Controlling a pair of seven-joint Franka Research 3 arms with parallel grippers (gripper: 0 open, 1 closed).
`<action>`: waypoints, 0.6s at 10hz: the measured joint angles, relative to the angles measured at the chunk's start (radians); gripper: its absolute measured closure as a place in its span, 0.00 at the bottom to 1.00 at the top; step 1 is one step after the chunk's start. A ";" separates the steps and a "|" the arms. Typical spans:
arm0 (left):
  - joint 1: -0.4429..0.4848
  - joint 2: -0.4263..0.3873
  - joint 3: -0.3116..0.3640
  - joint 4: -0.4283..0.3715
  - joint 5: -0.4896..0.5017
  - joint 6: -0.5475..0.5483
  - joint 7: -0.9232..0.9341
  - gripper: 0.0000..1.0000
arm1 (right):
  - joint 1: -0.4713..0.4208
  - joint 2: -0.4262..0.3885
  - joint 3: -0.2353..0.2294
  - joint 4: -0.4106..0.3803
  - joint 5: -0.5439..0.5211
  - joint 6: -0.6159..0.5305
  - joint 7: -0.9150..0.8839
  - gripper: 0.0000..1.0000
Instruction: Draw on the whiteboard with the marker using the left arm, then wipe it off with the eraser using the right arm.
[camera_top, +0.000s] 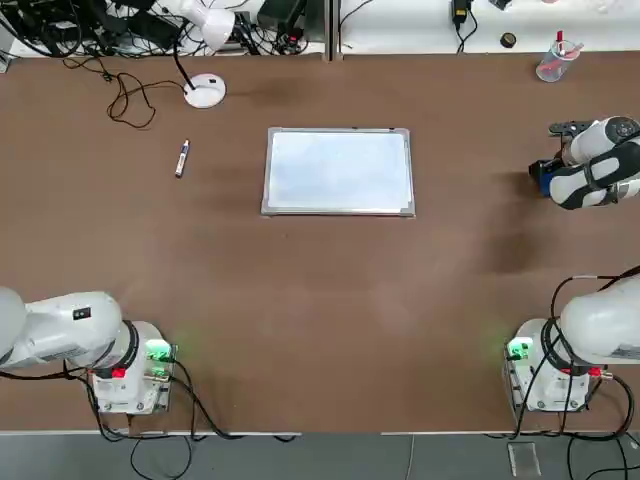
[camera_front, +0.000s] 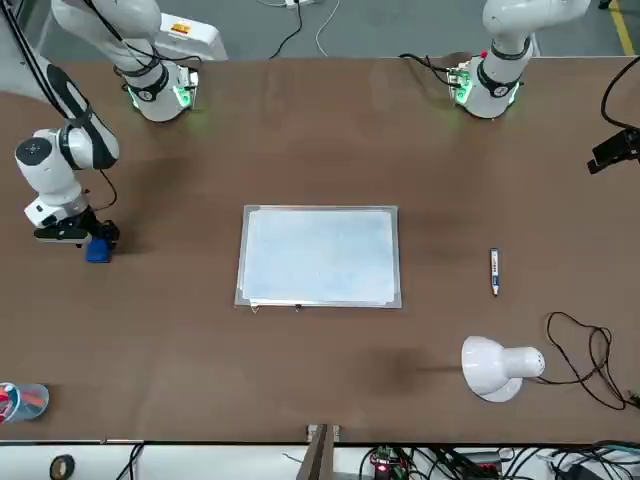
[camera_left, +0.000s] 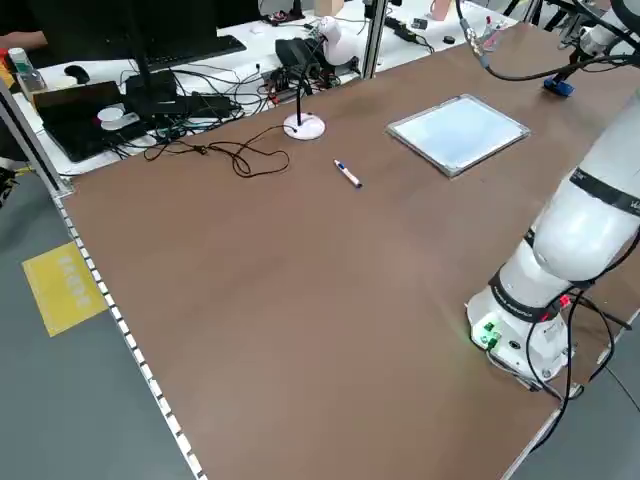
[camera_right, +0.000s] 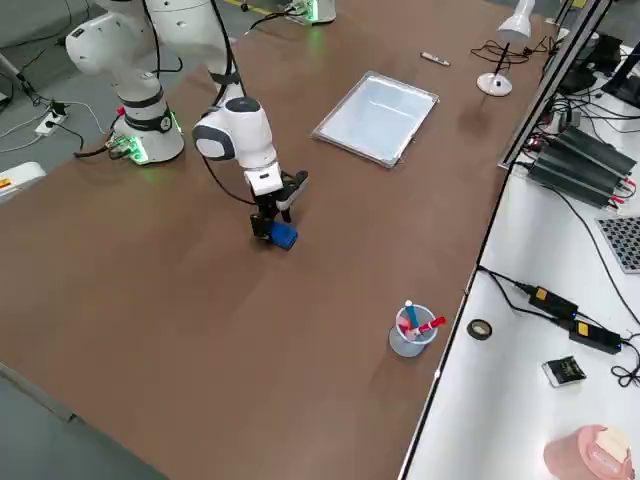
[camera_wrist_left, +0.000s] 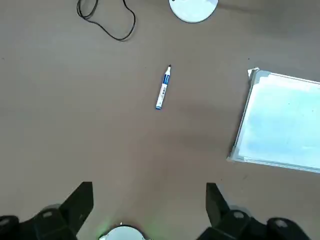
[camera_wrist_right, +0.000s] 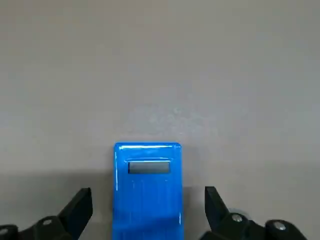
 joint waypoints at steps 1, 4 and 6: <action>0.000 0.000 0.000 0.001 0.000 0.000 0.000 0.00 | 0.000 0.000 -0.005 0.006 0.000 0.000 0.002 0.00; 0.000 -0.002 -0.001 0.002 0.014 0.000 0.000 0.00 | 0.000 -0.001 -0.021 0.038 0.000 -0.021 0.003 0.00; 0.000 -0.005 -0.018 0.002 0.052 0.000 0.003 0.00 | 0.004 -0.010 -0.023 0.082 0.005 -0.092 0.028 0.00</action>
